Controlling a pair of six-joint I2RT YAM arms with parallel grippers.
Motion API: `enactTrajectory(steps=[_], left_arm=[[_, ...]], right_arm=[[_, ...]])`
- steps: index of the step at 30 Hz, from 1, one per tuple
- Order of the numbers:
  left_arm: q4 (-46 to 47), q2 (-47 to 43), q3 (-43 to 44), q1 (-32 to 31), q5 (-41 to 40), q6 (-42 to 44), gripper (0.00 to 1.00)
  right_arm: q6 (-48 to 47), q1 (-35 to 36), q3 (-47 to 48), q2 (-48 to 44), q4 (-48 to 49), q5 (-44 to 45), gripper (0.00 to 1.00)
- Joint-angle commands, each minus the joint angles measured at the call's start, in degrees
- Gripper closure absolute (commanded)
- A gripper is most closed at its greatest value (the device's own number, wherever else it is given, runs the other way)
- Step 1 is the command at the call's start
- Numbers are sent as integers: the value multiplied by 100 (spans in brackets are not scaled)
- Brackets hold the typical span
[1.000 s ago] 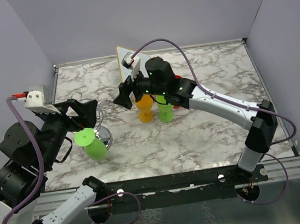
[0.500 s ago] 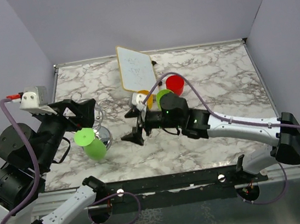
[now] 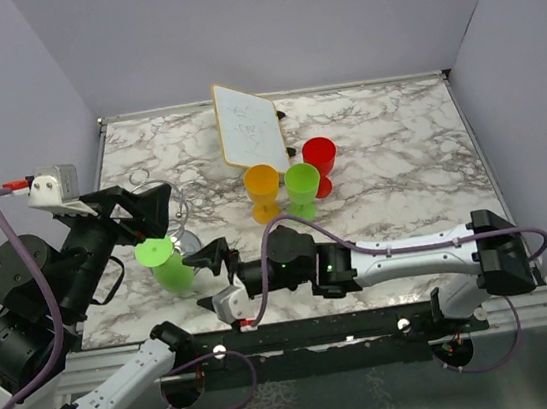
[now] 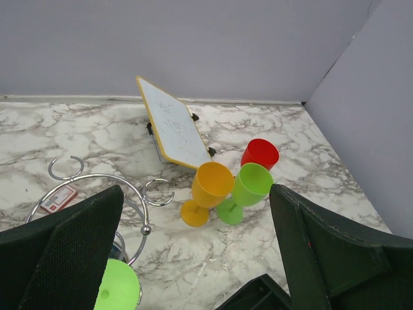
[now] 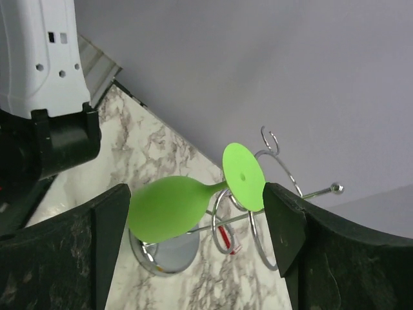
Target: Take the wine glass off the wine glass rack
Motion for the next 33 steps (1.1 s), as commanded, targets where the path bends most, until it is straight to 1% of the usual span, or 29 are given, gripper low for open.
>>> enactTrajectory(steps=[1,5,10,13,16,20,23,33], left_arm=[[111,-62,53,-15,107,-44,2],[104,-77,53,-22,107,-34,2],[106,-107,53,-20,85,1,2],[111,-112,45,-26,71,10,2],[111,-89,44,-28,80,19,2],[110,-81,57,-25,106,19,2],[108,-83,69,-24,107,27,2],[96,-98,88,-25,107,36,2]], right_arm=[[-1358,77,506,399,-133,295,15],[-1783,124,916,817,-358,656,16],[-2329,127,1256,1235,-569,1148,23],[-2535,127,1359,1364,-602,1243,25],[-2623,127,1524,1522,-711,1277,32],[-2762,127,1628,1708,-666,1371,36],[-2829,127,1729,1837,-662,1487,44],[-3065,127,2030,2187,-585,1729,51]])
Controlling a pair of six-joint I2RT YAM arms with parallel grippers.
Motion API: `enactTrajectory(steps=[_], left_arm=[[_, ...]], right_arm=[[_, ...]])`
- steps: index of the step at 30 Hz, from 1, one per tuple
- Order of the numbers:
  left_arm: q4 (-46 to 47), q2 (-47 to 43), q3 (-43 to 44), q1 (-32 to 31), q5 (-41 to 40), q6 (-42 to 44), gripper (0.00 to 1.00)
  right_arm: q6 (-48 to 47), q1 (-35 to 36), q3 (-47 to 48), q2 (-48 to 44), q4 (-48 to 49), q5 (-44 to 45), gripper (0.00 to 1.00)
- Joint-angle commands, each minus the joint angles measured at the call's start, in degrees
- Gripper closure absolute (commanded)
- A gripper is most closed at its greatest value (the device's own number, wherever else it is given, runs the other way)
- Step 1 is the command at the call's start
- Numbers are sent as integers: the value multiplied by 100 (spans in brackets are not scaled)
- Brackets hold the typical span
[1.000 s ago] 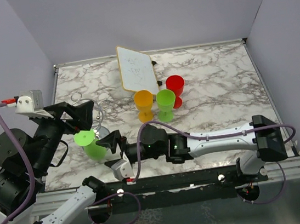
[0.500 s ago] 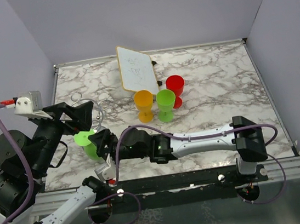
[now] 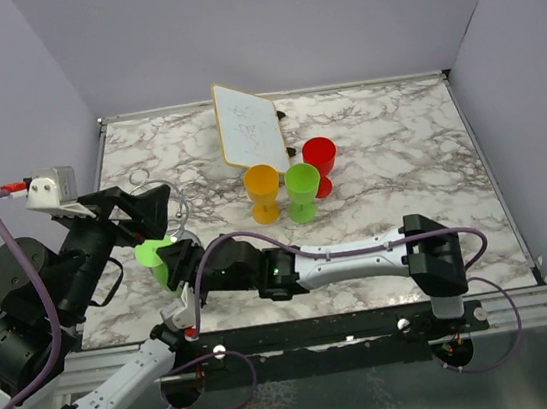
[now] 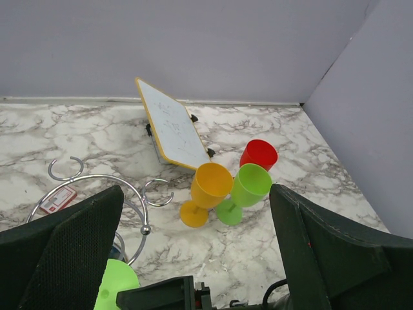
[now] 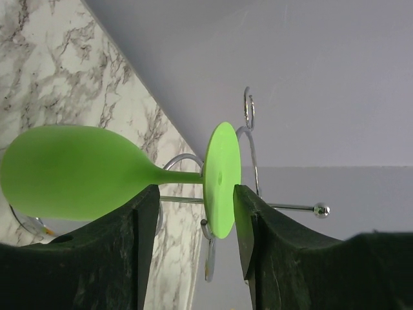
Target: Take the wine glass off the wine glass rack
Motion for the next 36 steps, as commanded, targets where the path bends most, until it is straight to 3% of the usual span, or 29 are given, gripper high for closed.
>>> enactTrajectory(steps=[1,26,36], left_arm=[[88,-50,88,-24,100,32,2],[18,-108,88,-25,70,-20,2],[23,-93,79,-28,76,-38,2]], right_arm=[[-234,41,308,197,80,247,52],[-140,24,619,210,-426,109,92],[-81,24,534,23,-647,-69,95]])
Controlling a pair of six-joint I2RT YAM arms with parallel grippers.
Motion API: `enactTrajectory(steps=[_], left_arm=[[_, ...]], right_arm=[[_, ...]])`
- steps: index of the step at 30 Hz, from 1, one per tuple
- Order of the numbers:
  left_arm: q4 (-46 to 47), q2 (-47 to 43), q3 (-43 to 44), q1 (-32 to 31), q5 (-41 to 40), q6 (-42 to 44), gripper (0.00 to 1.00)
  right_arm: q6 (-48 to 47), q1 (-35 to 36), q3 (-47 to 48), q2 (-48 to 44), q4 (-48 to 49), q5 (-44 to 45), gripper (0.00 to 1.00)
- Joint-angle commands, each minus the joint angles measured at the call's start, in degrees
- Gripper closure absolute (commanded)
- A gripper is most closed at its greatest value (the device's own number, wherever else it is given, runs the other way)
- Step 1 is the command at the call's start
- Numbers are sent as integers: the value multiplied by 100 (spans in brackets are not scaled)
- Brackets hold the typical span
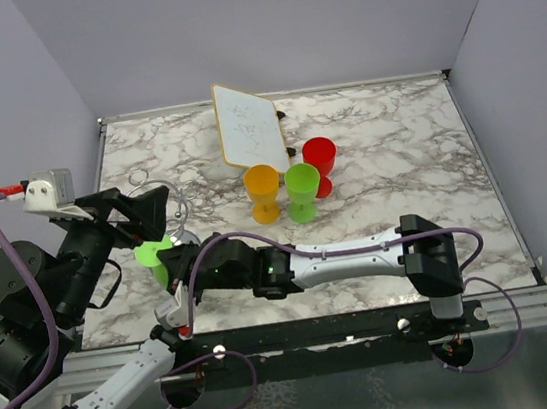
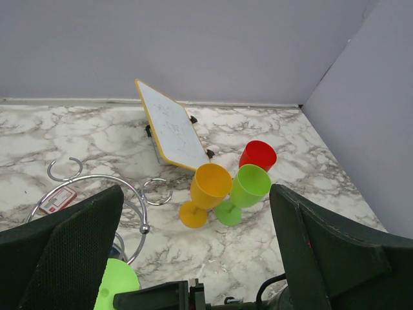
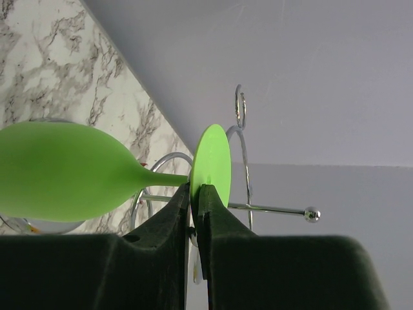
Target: Take the wine glass off the wine glass rack
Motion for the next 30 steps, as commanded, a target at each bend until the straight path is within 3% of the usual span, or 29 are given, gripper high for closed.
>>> enactTrajectory(steps=[1,22,30], left_arm=[[27,-48,79,-25,80,-38,2],[27,-1,88,-25,133,-87,2],[27,-8,87,-24,132,-95,2]], right_arm=[[71,26,122,-197,-419,-232,95],[293,17,104,-427,-280,-390,78],[333,-3,134,-409,-229,-454,79]])
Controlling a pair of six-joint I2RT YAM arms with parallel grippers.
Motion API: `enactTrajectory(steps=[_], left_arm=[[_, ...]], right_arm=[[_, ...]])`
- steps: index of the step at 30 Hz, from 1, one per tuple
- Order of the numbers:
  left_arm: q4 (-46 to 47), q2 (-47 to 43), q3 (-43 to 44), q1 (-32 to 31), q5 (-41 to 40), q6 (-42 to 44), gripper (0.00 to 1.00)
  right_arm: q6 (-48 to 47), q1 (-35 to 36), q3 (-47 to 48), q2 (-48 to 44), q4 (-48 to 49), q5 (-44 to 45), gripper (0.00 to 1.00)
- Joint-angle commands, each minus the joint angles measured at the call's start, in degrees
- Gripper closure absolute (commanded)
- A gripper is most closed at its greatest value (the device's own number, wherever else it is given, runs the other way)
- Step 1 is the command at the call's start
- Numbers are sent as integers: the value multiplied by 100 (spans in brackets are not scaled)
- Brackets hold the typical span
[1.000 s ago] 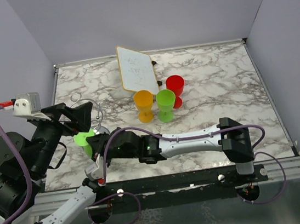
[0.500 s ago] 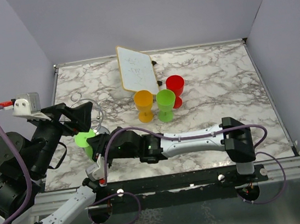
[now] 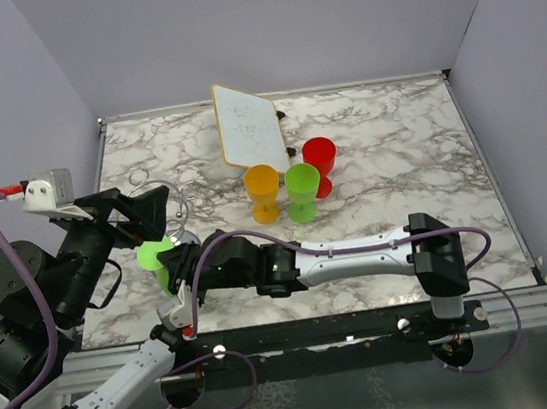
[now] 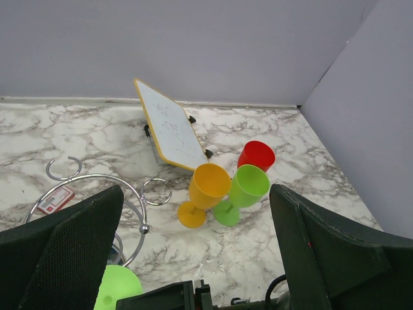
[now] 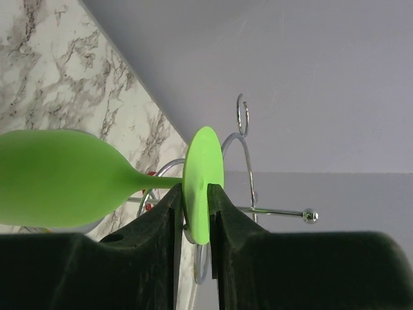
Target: Take the wine glass off the wine glass rack
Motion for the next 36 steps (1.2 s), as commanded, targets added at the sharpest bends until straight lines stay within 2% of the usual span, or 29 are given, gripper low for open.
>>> enactTrajectory(steps=[1,20,28,36], left_arm=[[28,-3,96,-24,120,-45,2],[65,64,66,-25,138,-53,2],[102,133,53,-29,159,-69,2],[130,160,44,-26,156,-80,2]], right_arm=[[73,-1,129,-202,31,-158,81],[142,-9,-112,-580,128,-392,98],[-39,-9,-439,-942,52,-514,99],[152,-9,-1094,-1710,48,-1110,99]])
